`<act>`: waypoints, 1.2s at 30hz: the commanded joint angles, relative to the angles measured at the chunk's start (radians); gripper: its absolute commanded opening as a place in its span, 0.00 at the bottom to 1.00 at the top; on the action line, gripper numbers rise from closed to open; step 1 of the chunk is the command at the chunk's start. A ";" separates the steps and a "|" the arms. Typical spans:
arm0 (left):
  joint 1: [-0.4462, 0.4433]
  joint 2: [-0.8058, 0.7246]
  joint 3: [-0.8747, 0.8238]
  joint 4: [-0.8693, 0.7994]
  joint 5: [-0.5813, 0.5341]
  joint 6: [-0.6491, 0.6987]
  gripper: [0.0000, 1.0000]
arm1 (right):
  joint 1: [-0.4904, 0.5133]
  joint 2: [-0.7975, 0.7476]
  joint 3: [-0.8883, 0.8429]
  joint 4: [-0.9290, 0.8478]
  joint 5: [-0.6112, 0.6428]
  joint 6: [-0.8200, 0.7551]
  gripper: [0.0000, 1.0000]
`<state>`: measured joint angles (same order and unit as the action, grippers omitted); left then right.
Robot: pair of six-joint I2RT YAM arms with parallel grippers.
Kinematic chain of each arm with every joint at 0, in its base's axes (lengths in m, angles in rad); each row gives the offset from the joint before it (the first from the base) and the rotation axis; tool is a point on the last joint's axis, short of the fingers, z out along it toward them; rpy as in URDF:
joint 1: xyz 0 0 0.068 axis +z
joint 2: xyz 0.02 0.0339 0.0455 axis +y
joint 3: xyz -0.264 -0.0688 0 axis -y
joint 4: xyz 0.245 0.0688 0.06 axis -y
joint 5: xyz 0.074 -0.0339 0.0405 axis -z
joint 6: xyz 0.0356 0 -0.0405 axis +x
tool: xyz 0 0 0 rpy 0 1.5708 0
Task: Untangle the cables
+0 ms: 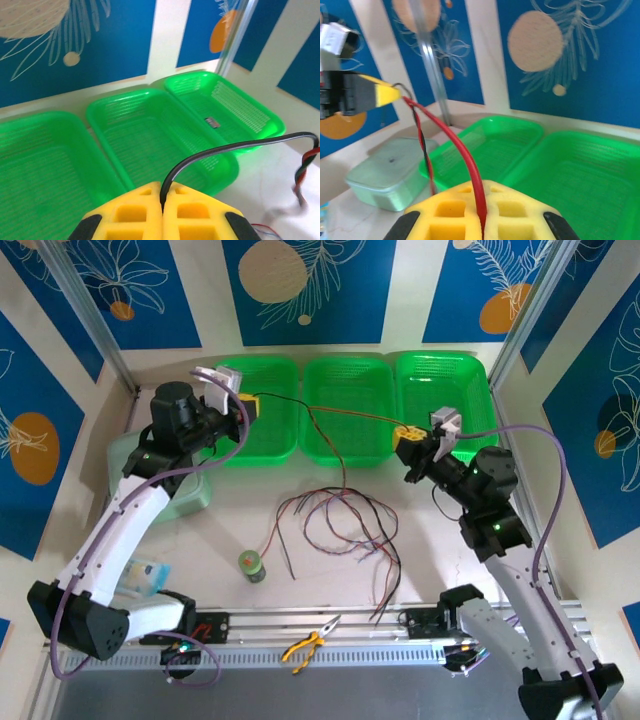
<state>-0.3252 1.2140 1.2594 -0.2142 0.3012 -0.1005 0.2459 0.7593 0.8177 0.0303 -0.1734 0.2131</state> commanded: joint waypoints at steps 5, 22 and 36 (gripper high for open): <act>0.068 -0.034 0.041 -0.099 -0.160 0.026 0.00 | -0.175 0.032 0.024 -0.037 -0.044 0.028 0.00; 0.277 -0.082 0.084 -0.148 -0.186 0.007 0.00 | -0.503 0.057 0.103 -0.050 -0.110 0.071 0.00; 0.539 -0.108 0.120 -0.200 -0.182 -0.078 0.00 | -0.563 0.073 0.158 -0.062 -0.047 0.042 0.00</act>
<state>0.1837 1.1137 1.3392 -0.4057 0.1429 -0.1383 -0.3012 0.8291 0.9199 -0.0238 -0.2752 0.2749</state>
